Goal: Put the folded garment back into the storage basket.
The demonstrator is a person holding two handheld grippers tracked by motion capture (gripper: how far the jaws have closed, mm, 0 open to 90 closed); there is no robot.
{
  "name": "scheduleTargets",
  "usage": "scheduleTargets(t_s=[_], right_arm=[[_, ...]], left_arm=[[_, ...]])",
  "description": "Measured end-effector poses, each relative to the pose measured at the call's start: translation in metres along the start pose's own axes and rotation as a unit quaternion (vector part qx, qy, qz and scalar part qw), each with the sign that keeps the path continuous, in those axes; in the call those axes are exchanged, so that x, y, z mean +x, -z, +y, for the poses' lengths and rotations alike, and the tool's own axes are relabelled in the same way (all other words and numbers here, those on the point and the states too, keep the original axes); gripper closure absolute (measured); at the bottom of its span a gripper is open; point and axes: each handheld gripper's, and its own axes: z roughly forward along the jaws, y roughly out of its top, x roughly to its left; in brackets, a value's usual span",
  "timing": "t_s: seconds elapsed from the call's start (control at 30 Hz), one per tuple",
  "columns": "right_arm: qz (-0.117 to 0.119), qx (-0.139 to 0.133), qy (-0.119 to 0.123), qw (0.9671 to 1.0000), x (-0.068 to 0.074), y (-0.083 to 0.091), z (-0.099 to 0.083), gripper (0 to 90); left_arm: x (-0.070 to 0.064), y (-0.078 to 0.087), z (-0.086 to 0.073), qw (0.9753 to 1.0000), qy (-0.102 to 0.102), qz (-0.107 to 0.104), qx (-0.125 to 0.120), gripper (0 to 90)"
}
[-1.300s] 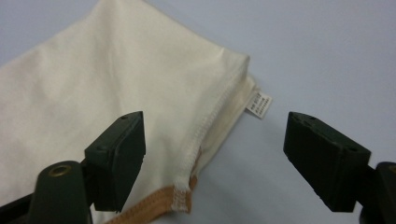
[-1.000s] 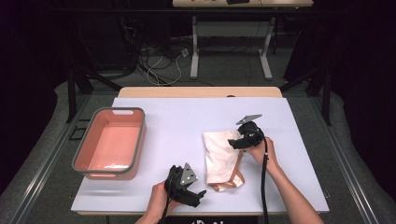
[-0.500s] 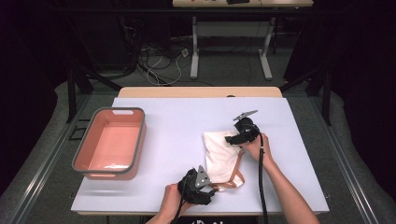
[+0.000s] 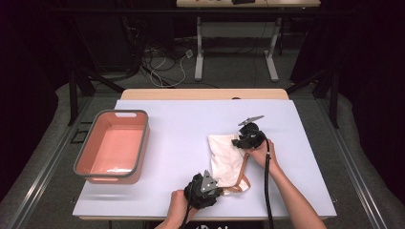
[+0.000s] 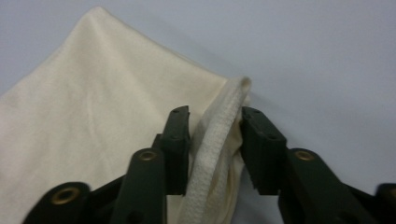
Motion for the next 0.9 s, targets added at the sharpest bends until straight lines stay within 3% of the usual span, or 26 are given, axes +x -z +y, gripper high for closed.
scheduleTargets(t_s=[0.13,0.27,0.4,0.57,0.9], right_arm=[[0.010,-0.002,-0.019,0.9998,-0.001,0.001,-0.002,78.6],[0.015,-0.007,-0.035,0.9993,0.000,0.002,-0.003,82.6],[0.009,-0.011,-0.030,0.9994,0.002,0.004,-0.002,83.3],[0.003,-0.026,-0.024,0.9994,0.005,0.008,-0.001,83.3],[-0.004,-0.046,-0.015,0.9988,0.009,0.017,0.001,83.4]], left_arm=[[0.002,0.000,-0.001,1.0000,0.004,0.004,-0.004,76.3],[0.004,0.001,-0.003,0.9999,0.000,0.008,-0.009,83.7],[0.007,0.003,-0.005,0.9997,0.007,-0.008,-0.024,85.1],[0.006,0.004,-0.004,0.9998,-0.004,-0.004,-0.022,85.5],[0.006,0.010,-0.004,0.9993,-0.005,0.000,-0.037,86.1]])
